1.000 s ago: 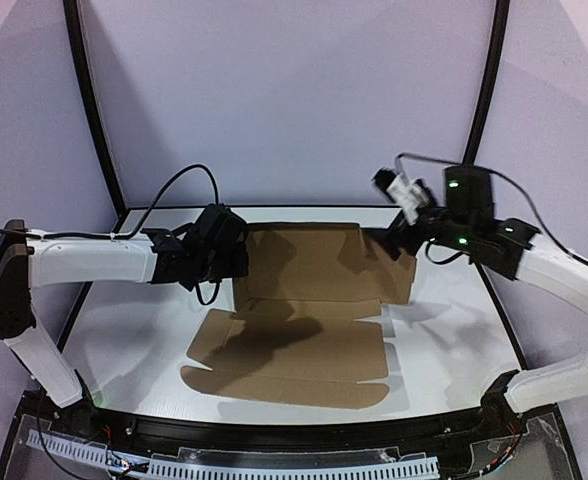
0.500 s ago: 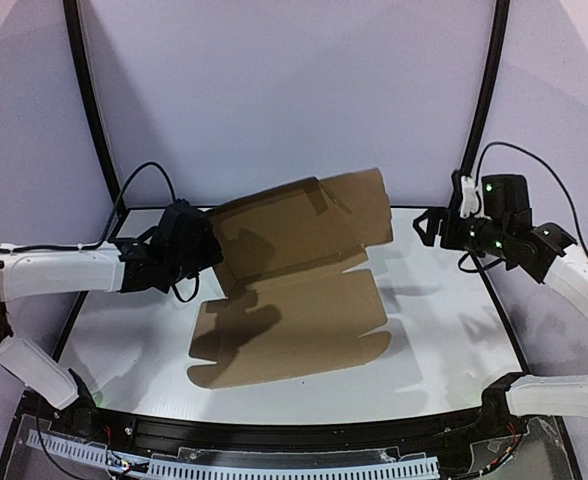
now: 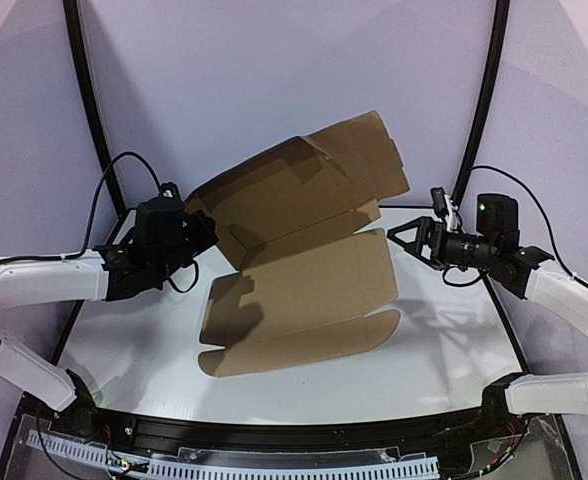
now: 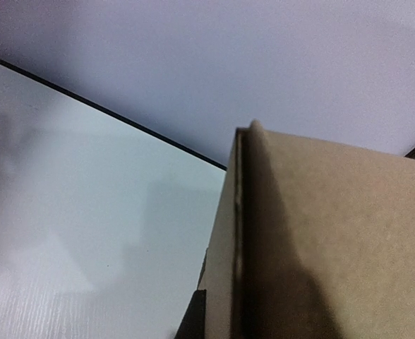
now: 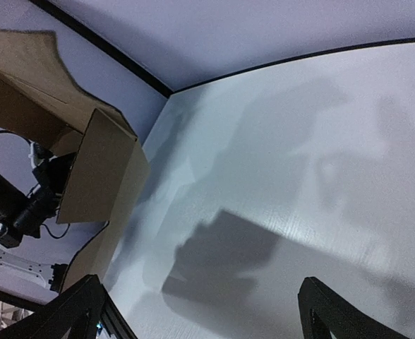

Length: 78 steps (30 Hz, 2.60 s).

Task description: Fold the paper box

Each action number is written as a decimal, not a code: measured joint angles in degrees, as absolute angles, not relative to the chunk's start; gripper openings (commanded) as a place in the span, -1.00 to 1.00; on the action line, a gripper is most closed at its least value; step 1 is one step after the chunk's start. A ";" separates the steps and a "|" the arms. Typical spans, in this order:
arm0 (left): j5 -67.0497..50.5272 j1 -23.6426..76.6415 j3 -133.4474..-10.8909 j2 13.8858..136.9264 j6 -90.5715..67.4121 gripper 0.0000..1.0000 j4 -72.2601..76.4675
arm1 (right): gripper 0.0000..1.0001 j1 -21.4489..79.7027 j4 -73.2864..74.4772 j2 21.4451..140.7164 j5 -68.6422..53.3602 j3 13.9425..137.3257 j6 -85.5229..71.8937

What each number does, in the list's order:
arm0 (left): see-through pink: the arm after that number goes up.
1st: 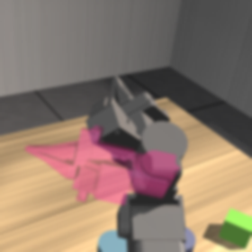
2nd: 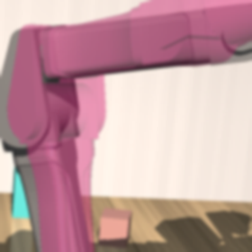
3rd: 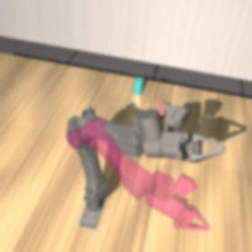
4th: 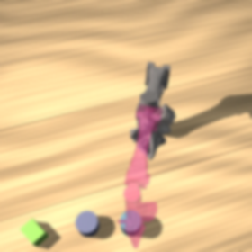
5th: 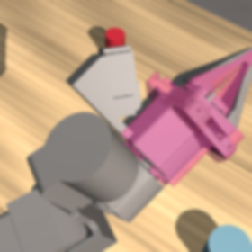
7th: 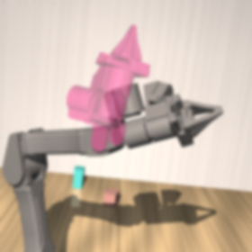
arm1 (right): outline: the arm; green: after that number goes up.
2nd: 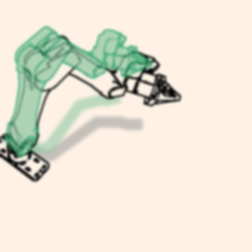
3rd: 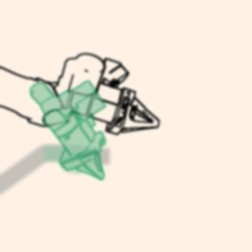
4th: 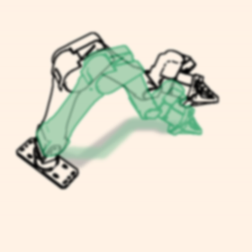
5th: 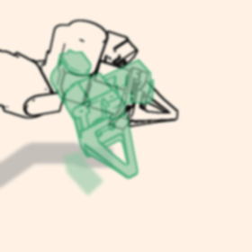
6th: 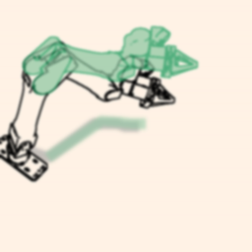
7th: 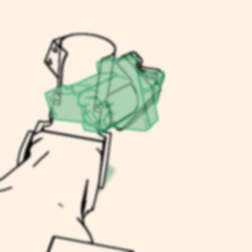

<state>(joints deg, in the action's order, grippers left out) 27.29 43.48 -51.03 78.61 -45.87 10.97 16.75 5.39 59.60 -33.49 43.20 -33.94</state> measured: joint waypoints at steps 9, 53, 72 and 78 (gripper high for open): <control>25.35 43.48 -50.93 78.61 -45.73 -0.99 12.68 | 0.97 16.75 -7.57 64.99 -40.66 42.81 -38.38; 16.15 41.74 -51.42 89.68 -49.26 -0.98 18.78 | 0.97 23.74 -9.97 74.17 -27.67 44.80 -29.69; 15.87 38.96 -52.49 81.93 -44.25 -0.99 8.43 | 0.97 20.04 18.75 48.23 -3.86 51.57 -12.33; 11.17 38.52 -52.64 81.37 -41.10 -0.99 5.37 | 0.97 15.76 21.18 53.81 -1.23 57.71 -11.06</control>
